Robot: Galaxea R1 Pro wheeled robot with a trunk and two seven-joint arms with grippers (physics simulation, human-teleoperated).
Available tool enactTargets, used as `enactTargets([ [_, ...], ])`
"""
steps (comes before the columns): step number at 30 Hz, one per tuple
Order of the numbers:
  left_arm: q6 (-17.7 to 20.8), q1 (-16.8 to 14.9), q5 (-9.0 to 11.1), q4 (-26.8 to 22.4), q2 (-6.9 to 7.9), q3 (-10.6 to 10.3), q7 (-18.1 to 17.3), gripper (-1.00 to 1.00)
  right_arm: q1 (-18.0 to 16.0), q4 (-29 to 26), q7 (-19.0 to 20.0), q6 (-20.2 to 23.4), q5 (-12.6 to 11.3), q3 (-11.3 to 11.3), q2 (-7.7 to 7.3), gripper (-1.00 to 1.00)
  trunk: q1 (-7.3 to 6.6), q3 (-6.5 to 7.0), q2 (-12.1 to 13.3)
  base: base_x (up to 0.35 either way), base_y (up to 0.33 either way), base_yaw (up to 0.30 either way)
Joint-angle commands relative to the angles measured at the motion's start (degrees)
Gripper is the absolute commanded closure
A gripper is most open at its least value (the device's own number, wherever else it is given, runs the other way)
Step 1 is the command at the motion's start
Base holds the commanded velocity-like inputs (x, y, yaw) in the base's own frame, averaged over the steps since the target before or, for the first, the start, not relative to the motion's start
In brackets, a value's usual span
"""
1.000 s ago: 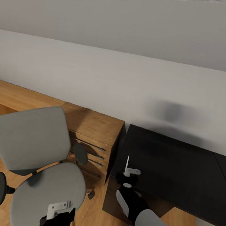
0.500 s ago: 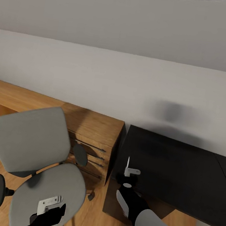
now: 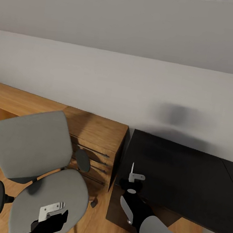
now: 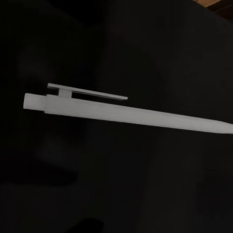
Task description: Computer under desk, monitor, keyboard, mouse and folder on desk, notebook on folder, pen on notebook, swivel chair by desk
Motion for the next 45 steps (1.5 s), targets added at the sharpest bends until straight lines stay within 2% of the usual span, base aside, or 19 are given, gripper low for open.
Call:
enactTargets([
  [1,0.1,0.0,0.6,-0.1,-0.01,-0.1,0.5,-1.0,0.0,-0.1,-0.4,0.2,-0.4,0.5,-0.04,-1.0,0.01,-0.05,0.0,0.0,0.0,0.0],
  [5,0.1,0.0,0.5,-0.1,0.07,-1.2,0.4,-1.0,0.0,-0.1,-0.4,0.2,-0.4,0.5,-0.05,-1.0,0.01,-0.05,0.0,0.101,0.0,0.0],
  [9,0.0,0.0,0.4,0.0,0.06,-3.2,0.5,-1.0,-0.1,-0.1,0.0,1.4,-3.6,0.5,-0.1,-1.0,0.01,-0.05,0.0,0.037,0.0,0.0],
  [13,0.0,0.0,0.3,0.0,0.07,-4.0,0.6,-1.0,-0.1,-0.1,1.3,2.0,-4.7,0.5,-0.2,-1.0,0.01,-0.05,0.0,0.007,0.0,0.0],
  [45,0.2,0.0,0.4,-0.3,-0.2,-4.4,0.9,-1.0,-0.6,0.0,1.5,2.2,-5.2,0.3,-0.31,-1.0,0.01,-0.05,0.0,0.0,0.0,0.0],
])
